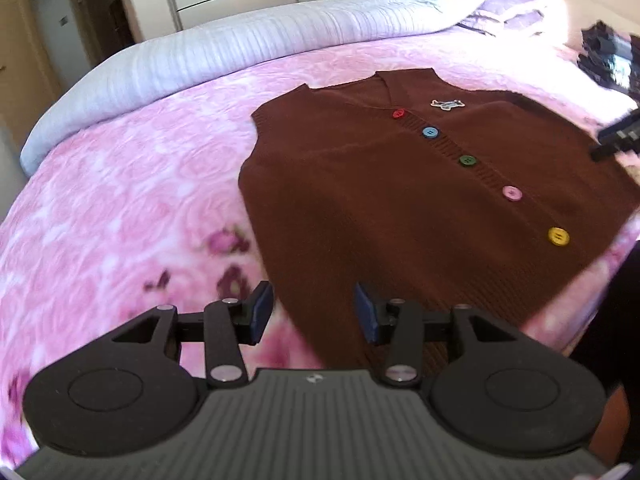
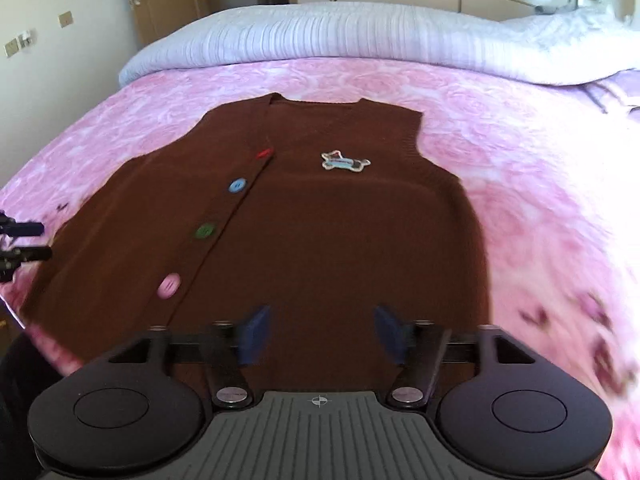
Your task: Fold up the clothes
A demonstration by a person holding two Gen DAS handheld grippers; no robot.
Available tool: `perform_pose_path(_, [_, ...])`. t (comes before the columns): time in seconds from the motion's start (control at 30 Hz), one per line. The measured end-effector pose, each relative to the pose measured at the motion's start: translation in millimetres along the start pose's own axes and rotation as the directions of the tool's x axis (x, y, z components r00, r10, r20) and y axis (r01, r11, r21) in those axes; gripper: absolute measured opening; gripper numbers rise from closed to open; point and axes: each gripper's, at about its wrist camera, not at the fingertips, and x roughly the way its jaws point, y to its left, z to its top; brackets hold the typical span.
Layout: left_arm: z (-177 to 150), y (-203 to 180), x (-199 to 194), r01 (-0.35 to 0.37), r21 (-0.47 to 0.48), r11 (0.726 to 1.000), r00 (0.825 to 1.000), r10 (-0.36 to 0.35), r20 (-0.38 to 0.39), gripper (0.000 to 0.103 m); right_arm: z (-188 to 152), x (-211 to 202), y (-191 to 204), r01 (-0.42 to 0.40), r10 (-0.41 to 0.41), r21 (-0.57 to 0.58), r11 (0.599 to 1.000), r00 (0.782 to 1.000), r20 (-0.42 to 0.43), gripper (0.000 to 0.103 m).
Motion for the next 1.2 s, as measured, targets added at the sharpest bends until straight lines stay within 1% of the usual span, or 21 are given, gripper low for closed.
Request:
perform_pose_path(0.03, [-6, -3, -7, 0.003, -0.009, 1.0, 1.0, -0.003, -0.004, 0.043, -7, -10, 6, 0.012, -0.012, 0.005, 1.0, 1.0, -0.007, 0.076])
perform_pose_path(0.1, [-17, -10, -17, 0.006, -0.017, 1.0, 1.0, -0.006, -0.011, 0.047, -24, -25, 12, 0.018, -0.016, 0.04, 0.999, 0.999, -0.042, 0.077])
perform_pose_path(0.17, [-27, -18, -26, 0.01, -0.026, 1.0, 1.0, -0.011, -0.015, 0.055, -41, -37, 16, 0.031, -0.026, 0.072, 0.997, 0.997, -0.077, 0.078])
perform_pose_path(0.2, [-32, -22, -30, 0.013, -0.03, 0.999, 1.0, -0.013, -0.016, 0.065, -50, -43, 17, 0.046, -0.039, 0.085, 0.995, 0.995, -0.089, 0.078])
perform_pose_path(0.27, [-40, -29, -37, 0.018, -0.035, 0.999, 1.0, -0.018, -0.016, 0.076, -66, -54, 19, 0.082, -0.07, 0.111, 0.99, 0.992, -0.108, 0.078])
perform_pose_path(0.3, [-43, -32, -39, 0.02, -0.039, 0.999, 1.0, -0.021, -0.018, 0.078, -71, -59, 22, 0.096, -0.084, 0.109, 0.989, 0.99, -0.11, 0.078])
perform_pose_path(0.37, [-47, -36, -41, 0.021, -0.049, 0.999, 0.999, -0.022, -0.024, 0.088, -80, -68, 28, 0.122, -0.112, 0.095, 0.988, 0.988, -0.11, 0.079])
perform_pose_path(0.47, [-50, -38, -44, 0.003, -0.068, 0.998, 0.999, -0.005, -0.032, 0.096, -87, -77, 38, 0.15, -0.142, 0.073, 0.986, 0.985, -0.1, 0.081])
perform_pose_path(0.57, [-51, -37, -49, -0.005, -0.103, 0.995, 0.999, 0.002, -0.033, 0.099, -88, -81, 45, 0.153, -0.147, 0.062, 0.986, 0.985, -0.086, 0.084])
perform_pose_path(0.87, [-48, -38, -56, -0.026, -0.101, 0.995, 0.999, 0.024, -0.022, 0.099, -84, -79, 61, 0.104, -0.102, 0.025, 0.994, 0.992, -0.071, 0.087])
perform_pose_path(1.2, [-49, -37, -52, -0.025, -0.108, 0.994, 0.999, 0.022, -0.031, 0.099, -84, -73, 58, 0.098, -0.095, 0.027, 0.995, 0.992, -0.08, 0.087])
